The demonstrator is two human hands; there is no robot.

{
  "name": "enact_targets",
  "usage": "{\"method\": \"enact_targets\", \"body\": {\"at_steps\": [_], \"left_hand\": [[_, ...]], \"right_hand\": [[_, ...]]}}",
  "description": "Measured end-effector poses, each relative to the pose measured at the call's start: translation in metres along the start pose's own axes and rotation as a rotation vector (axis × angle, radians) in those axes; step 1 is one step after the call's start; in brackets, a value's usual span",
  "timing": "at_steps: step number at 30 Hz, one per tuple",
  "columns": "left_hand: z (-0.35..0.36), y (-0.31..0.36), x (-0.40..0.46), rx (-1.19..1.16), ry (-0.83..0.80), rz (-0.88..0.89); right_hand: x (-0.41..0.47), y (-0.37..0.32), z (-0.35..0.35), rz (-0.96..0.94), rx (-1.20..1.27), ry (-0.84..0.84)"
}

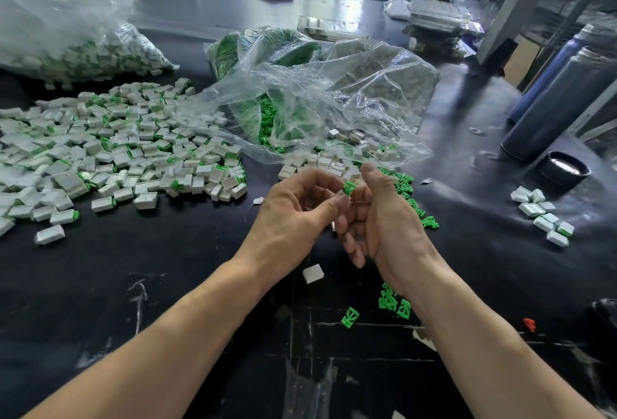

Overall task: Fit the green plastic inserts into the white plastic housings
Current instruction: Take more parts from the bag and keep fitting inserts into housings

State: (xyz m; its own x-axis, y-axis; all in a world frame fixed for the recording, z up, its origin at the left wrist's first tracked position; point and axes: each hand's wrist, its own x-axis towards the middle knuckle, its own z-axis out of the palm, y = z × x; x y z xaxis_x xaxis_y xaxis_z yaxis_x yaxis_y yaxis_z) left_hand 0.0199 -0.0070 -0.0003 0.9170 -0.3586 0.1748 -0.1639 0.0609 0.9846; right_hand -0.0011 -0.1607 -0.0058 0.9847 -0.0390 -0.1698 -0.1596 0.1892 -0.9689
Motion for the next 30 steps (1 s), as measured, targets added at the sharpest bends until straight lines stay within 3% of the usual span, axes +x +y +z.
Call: {"method": "enact_targets", "body": {"at_steps": [5, 11, 19, 30], "left_hand": [[0.005, -0.003, 0.001, 0.119, 0.025, 0.018], [0.007, -0.01, 0.003, -0.102, -0.058, -0.07], [0.014, -0.015, 0.002, -0.172, -0.045, -0.037], [0.018, -0.01, 0.001, -0.282, 0.019, -0.115]], "right_hand": [[-0.005, 0.001, 0.005, 0.097, -0.095, -0.039], [-0.005, 0.003, 0.011, 0.121, -0.092, -0.003], [-0.008, 0.005, 0.024, 0.054, -0.016, 0.223], [-0.009, 0.007, 0.034, -0.036, 0.004, 0.281]]}}
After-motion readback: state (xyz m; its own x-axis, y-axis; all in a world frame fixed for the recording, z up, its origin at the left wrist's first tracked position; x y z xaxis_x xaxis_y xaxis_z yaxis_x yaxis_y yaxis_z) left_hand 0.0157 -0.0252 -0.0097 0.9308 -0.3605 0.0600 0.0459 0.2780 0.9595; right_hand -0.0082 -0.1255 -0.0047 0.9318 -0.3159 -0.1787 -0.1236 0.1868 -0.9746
